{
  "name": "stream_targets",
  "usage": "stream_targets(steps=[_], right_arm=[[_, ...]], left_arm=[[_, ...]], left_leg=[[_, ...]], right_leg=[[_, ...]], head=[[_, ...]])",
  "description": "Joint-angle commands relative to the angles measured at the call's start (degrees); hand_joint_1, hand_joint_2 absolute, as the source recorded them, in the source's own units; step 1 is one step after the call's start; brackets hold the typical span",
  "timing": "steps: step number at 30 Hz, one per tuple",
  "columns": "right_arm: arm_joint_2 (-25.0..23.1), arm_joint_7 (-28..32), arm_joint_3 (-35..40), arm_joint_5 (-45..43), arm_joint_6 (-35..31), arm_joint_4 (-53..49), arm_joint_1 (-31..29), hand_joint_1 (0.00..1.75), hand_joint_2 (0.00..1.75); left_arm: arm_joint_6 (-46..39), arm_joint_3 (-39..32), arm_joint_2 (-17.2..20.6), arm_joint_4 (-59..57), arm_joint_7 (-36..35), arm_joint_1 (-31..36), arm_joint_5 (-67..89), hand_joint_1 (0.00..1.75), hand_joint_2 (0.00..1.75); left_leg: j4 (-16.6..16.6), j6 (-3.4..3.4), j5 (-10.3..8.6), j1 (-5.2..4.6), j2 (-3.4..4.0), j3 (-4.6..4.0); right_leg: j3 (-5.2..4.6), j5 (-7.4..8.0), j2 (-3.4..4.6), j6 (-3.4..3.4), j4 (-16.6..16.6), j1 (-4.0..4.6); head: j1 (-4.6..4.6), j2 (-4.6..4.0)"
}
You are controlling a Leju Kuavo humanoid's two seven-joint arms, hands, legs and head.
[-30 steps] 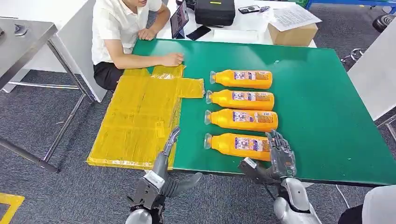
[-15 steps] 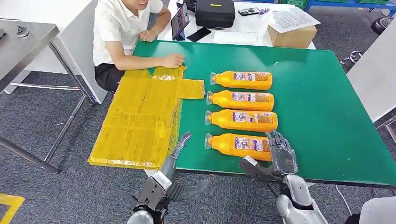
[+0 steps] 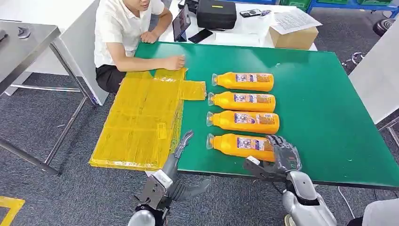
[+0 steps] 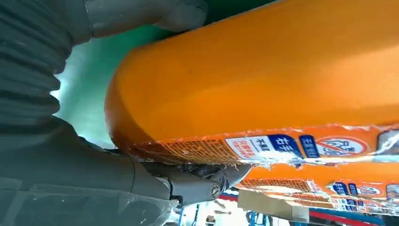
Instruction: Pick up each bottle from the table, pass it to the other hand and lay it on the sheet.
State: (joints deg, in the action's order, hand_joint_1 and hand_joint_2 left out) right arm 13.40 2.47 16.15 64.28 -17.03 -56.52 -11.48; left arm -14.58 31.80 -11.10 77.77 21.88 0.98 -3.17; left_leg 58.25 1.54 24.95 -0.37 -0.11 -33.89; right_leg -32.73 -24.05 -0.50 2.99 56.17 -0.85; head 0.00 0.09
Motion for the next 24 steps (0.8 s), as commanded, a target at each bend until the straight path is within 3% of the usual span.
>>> stream_targets(steps=[1,6,10,12,14,16,18,21,24], right_arm=[[2.13,-0.24,4.69,0.2,5.88,8.28,-2.35,1.75,1.75],[3.09,-0.17,7.25,-0.12,9.81,10.92,-5.21,1.75,1.75],[2.97,1.39,7.71,-2.31,8.28,9.97,-5.15,1.75,1.75],[1.37,9.09,4.4,-12.66,8.73,5.99,-2.59,1.75,1.75],[0.77,11.74,3.68,-17.96,9.18,-0.34,0.9,1.75,1.75],[-2.29,14.41,1.75,-23.21,5.96,-8.26,4.59,1.75,1.75],[-6.16,17.58,0.36,-28.04,1.5,-14.49,6.7,1.75,1.75],[-6.47,15.7,2.06,-28.31,0.52,-17.4,7.29,1.75,1.75],[-6.57,17.47,1.16,-29.96,-0.85,-17.01,7.41,1.75,1.75]], left_arm=[[0.2,1.05,0.32,-1.75,0.25,2.65,-0.69,0.0,1.75],[0.35,1.64,-0.14,-2.73,0.47,3.42,-1.55,0.0,1.75],[0.08,2.01,-0.08,-2.48,0.96,3.68,-2.1,0.0,1.75],[-1.31,1.18,-0.65,-1.9,3.08,3.47,-3.86,0.0,1.75],[-5.89,-0.34,-1.49,-0.96,5.91,3.02,-6.02,0.0,1.75],[-14.34,-3.57,-2.63,0.65,10.44,2.12,-10.52,0.0,1.75],[-14.68,-6.85,-2.37,3.43,10.08,-0.57,-19.97,0.0,1.75],[-14.05,-6.37,-0.41,5.24,10.24,-2.38,-22.25,0.0,1.75],[-13.94,-5.95,-0.28,5.21,9.87,-2.64,-23.53,0.0,1.75]], left_leg=[[-0.07,-0.11,0.01,0.08,-0.12,0.07],[-0.06,-0.1,-0.07,0.08,-0.11,0.01],[-0.06,-0.06,0.03,0.05,-0.08,0.23],[-0.08,-0.05,-0.01,0.07,-0.13,0.22],[-0.09,-0.06,-0.01,0.1,-0.17,0.2],[-0.1,-0.08,0.03,0.12,-0.14,0.22],[-0.1,-0.08,0.04,0.11,-0.01,0.18],[-0.11,-0.12,0.14,0.11,0.42,0.19],[0.0,-0.14,0.12,0.14,0.24,-0.18]], right_leg=[[0.12,-0.04,-0.1,-0.12,-0.09,0.08],[0.06,0.05,-0.12,-0.11,-0.14,0.08],[-0.3,0.0,-0.1,-0.08,-0.13,0.05],[-0.28,0.01,-0.15,-0.09,-0.17,0.07],[-0.26,0.0,-0.17,-0.12,-0.18,0.1],[-0.22,-0.03,-0.14,-0.14,-0.16,0.12],[0.2,-0.02,-0.02,-0.14,-0.11,0.12],[0.17,0.0,0.39,-0.17,-0.01,0.12],[-0.19,-0.04,0.17,-0.15,0.14,0.14]], head=[[-0.02,0.0],[-0.02,0.0],[0.0,0.0],[0.0,0.0],[0.0,0.0],[0.0,0.0],[0.02,0.0],[-0.02,0.0],[-0.06,0.0]])
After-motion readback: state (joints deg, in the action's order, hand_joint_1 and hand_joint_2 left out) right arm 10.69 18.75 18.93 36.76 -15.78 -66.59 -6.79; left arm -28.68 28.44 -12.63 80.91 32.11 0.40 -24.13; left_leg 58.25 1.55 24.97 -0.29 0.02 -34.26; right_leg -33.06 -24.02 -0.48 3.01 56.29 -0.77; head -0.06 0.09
